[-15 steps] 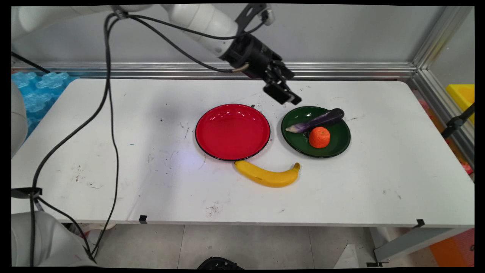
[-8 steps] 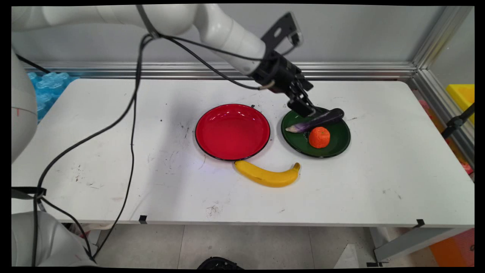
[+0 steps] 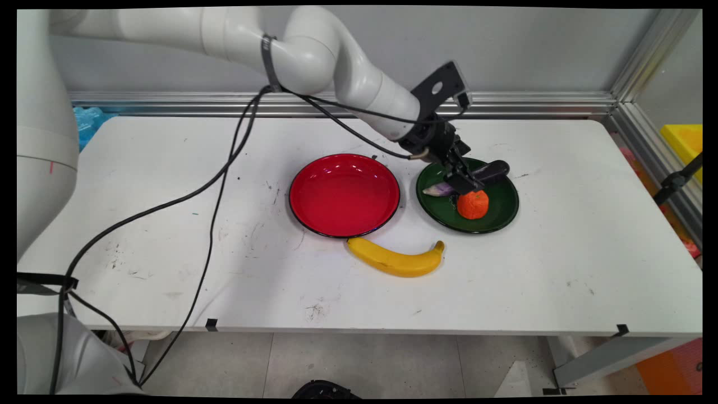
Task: Pick up the mandarin from the green plate
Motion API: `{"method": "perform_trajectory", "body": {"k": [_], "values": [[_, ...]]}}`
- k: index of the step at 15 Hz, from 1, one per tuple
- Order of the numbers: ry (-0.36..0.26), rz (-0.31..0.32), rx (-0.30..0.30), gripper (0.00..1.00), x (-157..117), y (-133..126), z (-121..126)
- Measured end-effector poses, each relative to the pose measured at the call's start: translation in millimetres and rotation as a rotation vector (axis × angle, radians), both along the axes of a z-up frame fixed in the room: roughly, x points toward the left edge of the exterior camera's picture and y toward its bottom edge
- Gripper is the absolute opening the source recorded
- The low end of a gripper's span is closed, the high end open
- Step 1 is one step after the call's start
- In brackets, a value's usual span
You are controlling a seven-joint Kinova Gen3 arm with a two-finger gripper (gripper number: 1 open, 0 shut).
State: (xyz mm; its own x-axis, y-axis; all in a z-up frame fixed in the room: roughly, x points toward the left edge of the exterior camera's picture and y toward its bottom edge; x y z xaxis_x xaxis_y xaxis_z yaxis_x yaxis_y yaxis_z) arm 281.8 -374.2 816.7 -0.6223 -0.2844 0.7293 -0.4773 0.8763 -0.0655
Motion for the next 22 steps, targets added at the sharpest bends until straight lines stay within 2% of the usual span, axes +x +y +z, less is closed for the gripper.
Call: {"method": "perform_trajectory", "body": {"k": [9,22], "values": [[-0.042,0.019,0.027,1.0,-20,-12,-43],[-0.08,0.056,0.062,1.0,-34,-18,-71]]}}
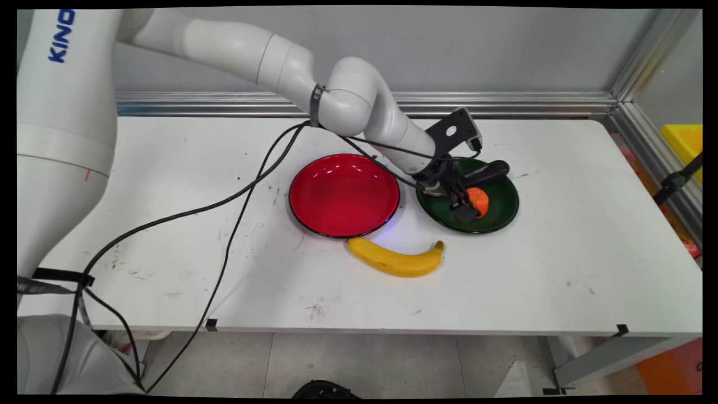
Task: Pick up the mandarin from the green plate
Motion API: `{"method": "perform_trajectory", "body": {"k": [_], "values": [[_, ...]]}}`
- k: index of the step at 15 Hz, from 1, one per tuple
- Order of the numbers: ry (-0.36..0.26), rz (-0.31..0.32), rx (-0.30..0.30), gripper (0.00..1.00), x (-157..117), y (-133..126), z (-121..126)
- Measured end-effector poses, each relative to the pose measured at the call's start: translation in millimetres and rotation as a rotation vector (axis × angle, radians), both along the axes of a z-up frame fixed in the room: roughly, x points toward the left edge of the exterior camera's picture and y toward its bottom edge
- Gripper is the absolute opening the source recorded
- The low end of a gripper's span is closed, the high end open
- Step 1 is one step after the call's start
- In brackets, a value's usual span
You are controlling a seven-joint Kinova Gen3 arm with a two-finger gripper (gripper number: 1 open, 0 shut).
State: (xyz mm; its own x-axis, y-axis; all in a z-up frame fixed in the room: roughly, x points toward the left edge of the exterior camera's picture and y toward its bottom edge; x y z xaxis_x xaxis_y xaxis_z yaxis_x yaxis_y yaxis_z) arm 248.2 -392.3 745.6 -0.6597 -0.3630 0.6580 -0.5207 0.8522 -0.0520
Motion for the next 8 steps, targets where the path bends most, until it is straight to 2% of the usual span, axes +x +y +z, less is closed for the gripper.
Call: {"method": "perform_trajectory", "body": {"k": [8], "values": [[0.008,-0.013,-0.004,1.0,-8.7,-6.4,-6.8]]}}
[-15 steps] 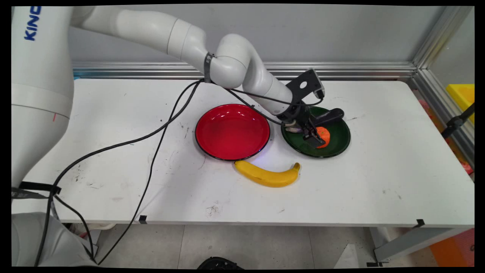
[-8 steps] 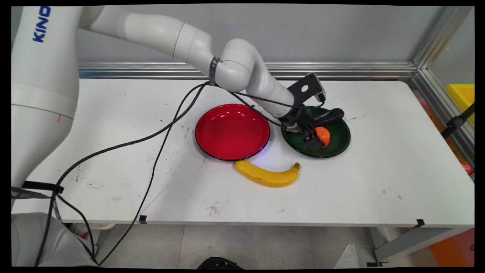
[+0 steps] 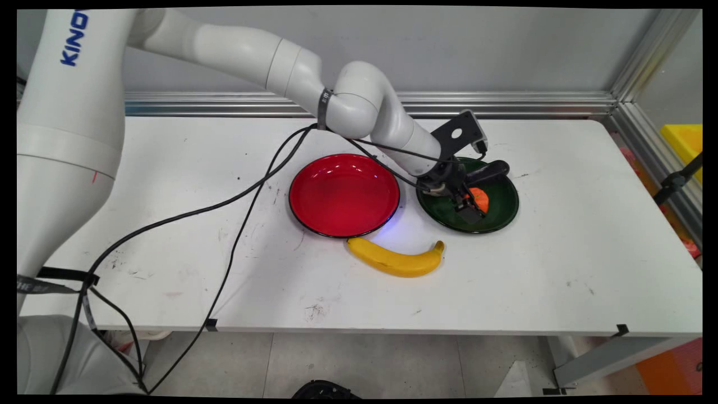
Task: Pick up the mandarin from the green plate, then place the picked object on the red plate
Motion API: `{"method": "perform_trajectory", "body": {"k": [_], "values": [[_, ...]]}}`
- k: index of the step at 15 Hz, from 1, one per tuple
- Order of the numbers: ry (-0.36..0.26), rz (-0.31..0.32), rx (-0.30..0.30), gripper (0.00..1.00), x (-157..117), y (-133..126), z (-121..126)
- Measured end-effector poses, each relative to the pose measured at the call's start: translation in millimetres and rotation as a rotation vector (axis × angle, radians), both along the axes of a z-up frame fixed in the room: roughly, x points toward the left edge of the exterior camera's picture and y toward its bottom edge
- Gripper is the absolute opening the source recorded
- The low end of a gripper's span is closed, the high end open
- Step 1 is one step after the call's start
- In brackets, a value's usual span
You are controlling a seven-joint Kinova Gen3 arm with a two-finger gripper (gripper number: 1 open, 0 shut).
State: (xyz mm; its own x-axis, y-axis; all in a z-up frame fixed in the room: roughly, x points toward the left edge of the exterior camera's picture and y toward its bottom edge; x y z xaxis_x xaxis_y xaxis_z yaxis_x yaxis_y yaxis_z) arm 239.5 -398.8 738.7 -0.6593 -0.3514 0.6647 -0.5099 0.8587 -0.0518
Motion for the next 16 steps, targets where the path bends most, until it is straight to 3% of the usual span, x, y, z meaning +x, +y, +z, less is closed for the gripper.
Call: {"method": "perform_trajectory", "body": {"k": [5,6,12,16], "values": [[0.001,-0.001,0.004,1.0,-3,-5,-5],[0.001,0.0,0.006,0.0,-4,-5,-6],[0.003,0.001,0.015,0.0,-6,-10,-10],[0.017,0.007,0.004,0.0,-4,-13,3]]}}
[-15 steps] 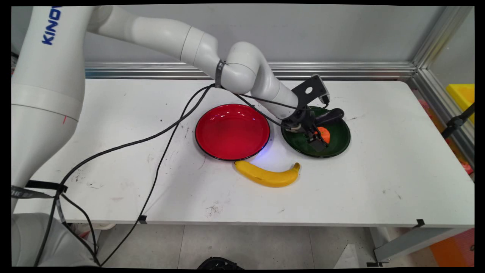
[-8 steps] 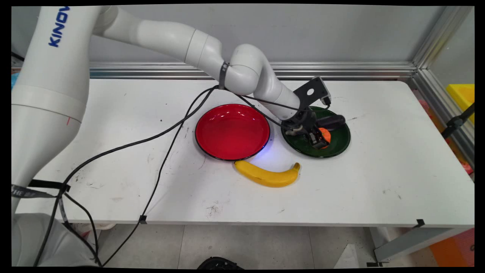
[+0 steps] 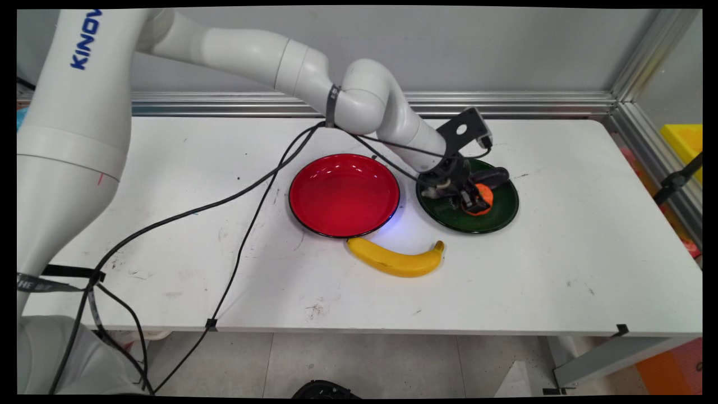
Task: Place the picked object on the red plate
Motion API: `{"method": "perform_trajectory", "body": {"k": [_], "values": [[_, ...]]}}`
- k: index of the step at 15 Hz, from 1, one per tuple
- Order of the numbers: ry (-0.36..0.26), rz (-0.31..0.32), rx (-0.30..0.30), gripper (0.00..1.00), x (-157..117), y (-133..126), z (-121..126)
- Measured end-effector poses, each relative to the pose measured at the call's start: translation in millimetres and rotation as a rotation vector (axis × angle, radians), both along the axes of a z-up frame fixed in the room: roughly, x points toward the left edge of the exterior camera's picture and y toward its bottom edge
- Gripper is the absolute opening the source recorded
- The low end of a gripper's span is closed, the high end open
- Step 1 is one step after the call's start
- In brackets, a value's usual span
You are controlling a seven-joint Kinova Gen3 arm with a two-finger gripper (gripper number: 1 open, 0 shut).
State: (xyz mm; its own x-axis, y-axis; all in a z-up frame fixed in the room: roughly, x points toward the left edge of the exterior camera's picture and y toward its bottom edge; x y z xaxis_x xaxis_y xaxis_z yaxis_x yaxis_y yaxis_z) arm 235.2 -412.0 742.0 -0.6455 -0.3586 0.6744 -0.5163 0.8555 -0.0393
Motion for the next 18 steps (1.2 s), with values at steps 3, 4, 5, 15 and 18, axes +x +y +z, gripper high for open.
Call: {"method": "perform_trajectory", "body": {"k": [3,4,5,15,18], "values": [[0.016,-0.003,-0.012,0.0,6,2,21],[0.019,-0.007,-0.016,0.0,10,4,30],[0.021,-0.01,-0.019,0.0,14,7,38],[0.009,-0.039,-0.029,0.0,86,33,96],[0.009,-0.028,-0.017,0.0,112,39,104]]}}
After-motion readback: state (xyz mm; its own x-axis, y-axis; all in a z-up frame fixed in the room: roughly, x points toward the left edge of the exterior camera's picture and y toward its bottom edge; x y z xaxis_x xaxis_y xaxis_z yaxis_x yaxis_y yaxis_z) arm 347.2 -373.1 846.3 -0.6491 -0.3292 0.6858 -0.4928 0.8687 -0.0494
